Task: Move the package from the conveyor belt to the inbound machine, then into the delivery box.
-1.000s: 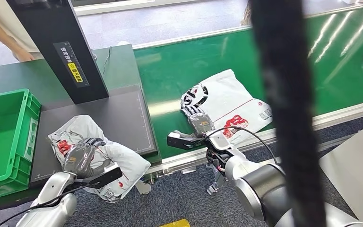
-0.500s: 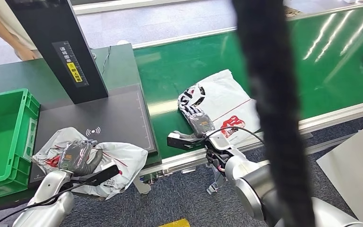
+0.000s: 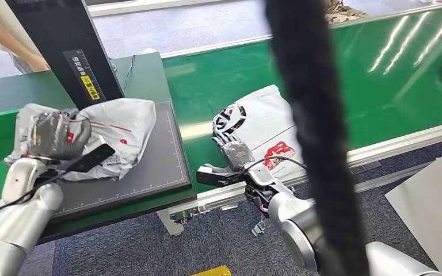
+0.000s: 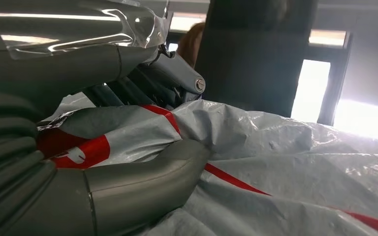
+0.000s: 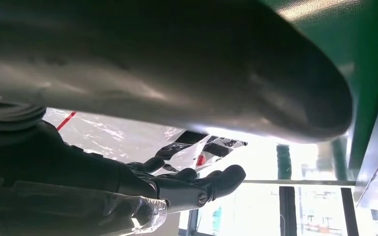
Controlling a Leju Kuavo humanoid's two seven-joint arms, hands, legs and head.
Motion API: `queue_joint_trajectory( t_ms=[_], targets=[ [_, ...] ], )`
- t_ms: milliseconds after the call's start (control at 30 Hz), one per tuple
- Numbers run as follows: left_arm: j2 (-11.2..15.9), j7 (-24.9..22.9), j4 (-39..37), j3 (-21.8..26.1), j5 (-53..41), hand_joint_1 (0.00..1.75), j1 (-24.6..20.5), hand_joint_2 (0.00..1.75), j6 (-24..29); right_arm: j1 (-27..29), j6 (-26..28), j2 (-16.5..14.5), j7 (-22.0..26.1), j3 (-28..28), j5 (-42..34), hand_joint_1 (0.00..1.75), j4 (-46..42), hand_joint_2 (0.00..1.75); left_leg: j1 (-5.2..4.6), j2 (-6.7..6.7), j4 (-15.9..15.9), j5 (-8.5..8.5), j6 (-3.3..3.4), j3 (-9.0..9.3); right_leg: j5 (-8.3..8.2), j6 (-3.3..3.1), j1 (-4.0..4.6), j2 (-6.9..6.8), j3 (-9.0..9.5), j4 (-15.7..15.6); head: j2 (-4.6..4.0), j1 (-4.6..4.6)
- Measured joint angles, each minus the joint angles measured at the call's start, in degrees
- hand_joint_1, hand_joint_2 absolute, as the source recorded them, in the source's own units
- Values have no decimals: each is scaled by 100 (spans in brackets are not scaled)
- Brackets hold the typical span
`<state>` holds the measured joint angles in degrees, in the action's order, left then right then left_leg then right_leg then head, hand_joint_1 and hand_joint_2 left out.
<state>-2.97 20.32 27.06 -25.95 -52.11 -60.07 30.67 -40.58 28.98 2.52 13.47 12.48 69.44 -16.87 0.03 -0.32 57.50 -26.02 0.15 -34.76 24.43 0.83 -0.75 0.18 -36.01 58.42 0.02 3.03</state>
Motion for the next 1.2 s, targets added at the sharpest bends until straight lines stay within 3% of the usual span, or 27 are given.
queue_joint_trajectory(
  t_ms=[267, 500, 833, 967, 1200],
  targets=[
    [427, -388, 8, 199, -30, 175, -891, 175, -4, 35, 2, -20, -77, -4, -7, 0, 0, 0, 0, 4, -1, 0, 0, -3, 0, 0, 0, 3, -4, 1, 0, 0],
    [1305, -601, -169, 537, 222, 175, -1008, 175, 17, 156, 72, 58, -78, -85, -46, 0, 0, 0, 1, 41, -3, -1, -1, -3, 0, -1, 2, 35, -13, 3, 0, -1],
    [2711, -352, -515, 1563, 1068, 175, -93, 175, 238, 370, 184, 231, -3, -255, -137, 0, 0, 0, 4, 59, -6, -6, -9, -6, 6, -5, 2, 56, -27, 4, 0, -1],
    [2966, -351, -603, 1927, 1235, 175, 313, 175, 425, 478, 252, 276, 36, -299, -143, 0, 0, 0, 3, 55, -6, -7, -9, -9, 7, -5, 1, 54, -26, 2, 0, -1],
    [3136, -340, -656, 2292, 1262, 175, 789, 175, 583, 602, 284, 289, 71, -332, -132, 0, 0, 0, 2, 54, -5, -7, -9, -11, 6, -5, 2, 53, -27, 1, 0, -1]
  ],
)
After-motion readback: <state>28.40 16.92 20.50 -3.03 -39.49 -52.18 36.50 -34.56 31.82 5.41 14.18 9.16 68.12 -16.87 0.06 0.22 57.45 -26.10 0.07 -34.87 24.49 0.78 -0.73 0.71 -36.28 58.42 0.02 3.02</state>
